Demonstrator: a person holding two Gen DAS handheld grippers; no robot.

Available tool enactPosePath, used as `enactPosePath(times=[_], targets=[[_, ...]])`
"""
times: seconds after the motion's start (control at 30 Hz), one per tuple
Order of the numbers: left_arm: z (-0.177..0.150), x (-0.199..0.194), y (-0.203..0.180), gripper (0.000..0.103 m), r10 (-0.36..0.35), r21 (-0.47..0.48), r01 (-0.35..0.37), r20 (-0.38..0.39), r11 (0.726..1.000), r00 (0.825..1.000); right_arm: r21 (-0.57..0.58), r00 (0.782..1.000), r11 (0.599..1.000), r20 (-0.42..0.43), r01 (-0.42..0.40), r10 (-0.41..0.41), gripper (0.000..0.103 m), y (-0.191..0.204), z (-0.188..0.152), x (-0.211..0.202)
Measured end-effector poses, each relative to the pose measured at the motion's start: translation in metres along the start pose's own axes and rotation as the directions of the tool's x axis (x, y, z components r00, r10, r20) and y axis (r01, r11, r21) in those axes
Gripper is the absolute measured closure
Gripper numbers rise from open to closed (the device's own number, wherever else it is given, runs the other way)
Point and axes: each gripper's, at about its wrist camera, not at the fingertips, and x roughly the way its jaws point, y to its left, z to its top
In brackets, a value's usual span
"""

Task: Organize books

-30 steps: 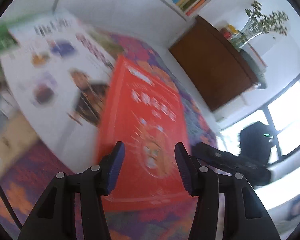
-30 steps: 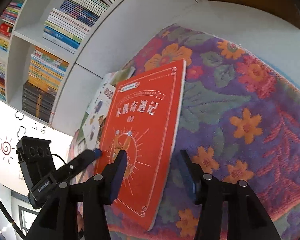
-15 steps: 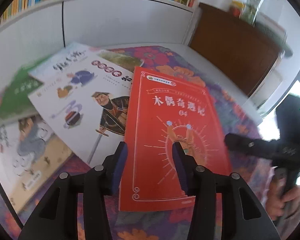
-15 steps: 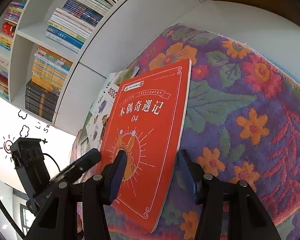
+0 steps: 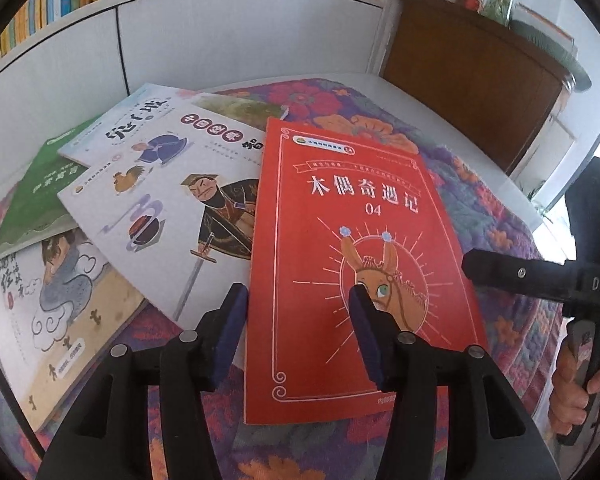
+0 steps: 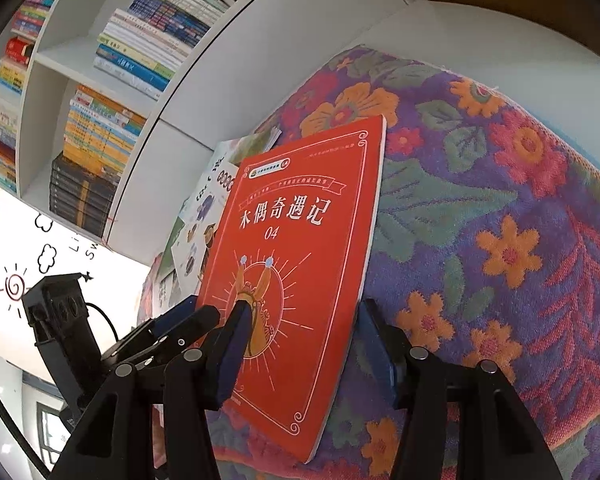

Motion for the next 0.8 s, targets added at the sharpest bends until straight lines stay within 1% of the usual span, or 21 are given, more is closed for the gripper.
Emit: enactPosePath(times=[0.07,0.17,0.23,0.27,0.3,0.4,0.43,0.53,0.63,0.7,0.73,0.77,0.8], targets=[[-0.001,-0.002,0.000,0.054,-0.012,-0.018,0.012,-0.014,1.000,1.000,0.019,1.000,0.999,0.000,-0.031,0.031,0.043,-0.003,0.000,0.000],[-0.006,-0.007,0.003,0.054,-0.043,-0.070,0.041,-0.032,0.997,0.999,0.057,0.997,0.996,-0.021,-0.072,0.073,0.042,-0.009,0.003,-0.002],[-0.015,-0.015,0.000,0.054,-0.024,-0.059,0.021,-0.044,0.998,0.999,0.062,0.996,0.995,-0.039,-0.079,0.082,0.042,-0.008,0.003,-0.002],[-0.021,-0.020,-0.001,0.054,-0.011,-0.060,0.008,-0.049,0.998,0.999,0.060,0.995,0.995,-0.048,-0.081,0.084,0.040,-0.006,0.002,-0.001],[-0.029,-0.024,0.000,0.054,0.002,-0.075,-0.006,-0.060,0.997,0.998,0.045,0.994,0.995,-0.063,-0.090,0.092,0.037,-0.001,0.000,0.000],[-0.052,-0.040,0.007,0.054,0.027,-0.103,-0.035,-0.074,0.994,0.997,-0.038,0.991,0.996,-0.116,-0.077,0.072,0.037,0.020,-0.010,0.009],[-0.064,-0.050,0.013,0.054,0.031,-0.131,-0.042,-0.078,0.991,0.996,-0.061,0.989,0.995,-0.133,-0.078,0.069,0.037,0.026,-0.014,0.012],[-0.091,-0.070,0.029,0.054,0.036,-0.184,-0.053,-0.095,0.982,0.995,-0.106,0.975,0.987,-0.199,-0.123,0.100,0.037,0.045,-0.029,0.026],[-0.109,-0.079,0.036,0.054,0.034,-0.207,-0.055,-0.104,0.977,0.994,-0.126,0.961,0.976,-0.237,-0.176,0.143,0.037,0.058,-0.041,0.040],[-0.112,-0.081,0.041,0.054,0.010,-0.221,-0.030,-0.093,0.975,0.996,-0.168,0.957,0.969,-0.255,-0.183,0.136,0.037,0.066,-0.043,0.046],[-0.112,-0.079,0.047,0.055,-0.024,-0.250,0.000,-0.090,0.968,0.996,-0.197,0.951,0.962,-0.282,-0.187,0.128,0.038,0.069,-0.042,0.047],[-0.111,-0.077,0.052,0.057,-0.043,-0.270,0.017,-0.091,0.963,0.995,-0.204,0.937,0.957,-0.325,-0.204,0.131,0.039,0.069,-0.040,0.048],[-0.109,-0.074,0.055,0.059,-0.054,-0.283,0.026,-0.091,0.959,0.994,-0.212,0.925,0.953,-0.358,-0.214,0.128,0.046,0.067,-0.039,0.048]])
